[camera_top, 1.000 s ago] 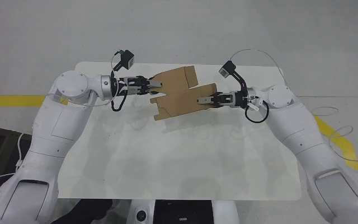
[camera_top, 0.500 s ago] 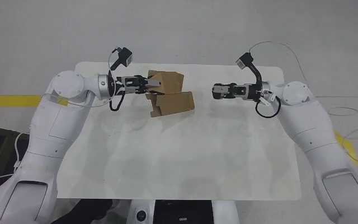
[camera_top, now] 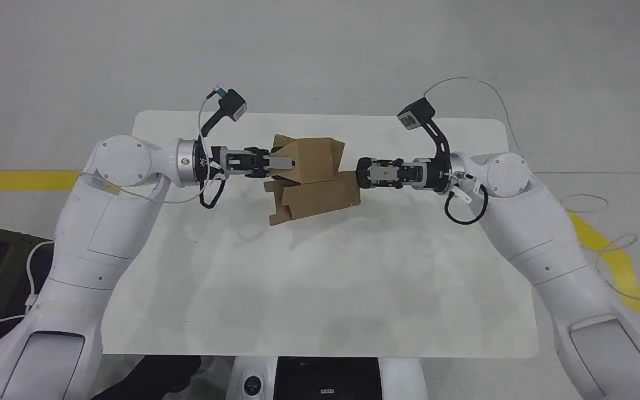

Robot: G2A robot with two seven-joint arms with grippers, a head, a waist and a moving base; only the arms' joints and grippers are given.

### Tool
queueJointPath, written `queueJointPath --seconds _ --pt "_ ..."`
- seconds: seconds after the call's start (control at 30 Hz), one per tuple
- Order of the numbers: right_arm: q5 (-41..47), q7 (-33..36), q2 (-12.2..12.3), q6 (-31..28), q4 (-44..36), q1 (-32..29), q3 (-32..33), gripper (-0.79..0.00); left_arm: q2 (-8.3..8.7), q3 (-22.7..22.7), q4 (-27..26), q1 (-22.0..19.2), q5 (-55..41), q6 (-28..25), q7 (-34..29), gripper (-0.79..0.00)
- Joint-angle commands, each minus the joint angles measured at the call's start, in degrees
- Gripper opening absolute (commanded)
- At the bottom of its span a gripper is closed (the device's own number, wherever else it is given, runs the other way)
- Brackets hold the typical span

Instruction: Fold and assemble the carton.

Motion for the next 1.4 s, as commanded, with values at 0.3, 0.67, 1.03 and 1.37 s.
queueJointPath --seconds 0.3,0.67,1.03,1.37 --pt "1.93 -0.98 -1.02 -0.99 -0.28 0.4 -2.28 0.0 0.17 -0.25 -2.18 1.08 -2.23 -1.06 -2.92 -0.785" --pt "5.58 -0.21 -1.8 -0.22 -0.76 0.2 -3.26 -0.132 0.15 -0.04 -2.41 1.0 -2.34 -0.47 -2.53 -0.785" --pt "8.98 0.66 -2.4 0.64 -0.06 -0.36 -1.56 -0.197 0.21 -0.47 -1.21 0.56 -2.38 -0.56 -2.29 -0.785" --pt "10.94 2.76 -3.22 2.75 -0.42 -1.19 0.48 -0.215 0.18 -0.03 -1.13 0.51 -1.93 -0.55 -2.52 -0.785"
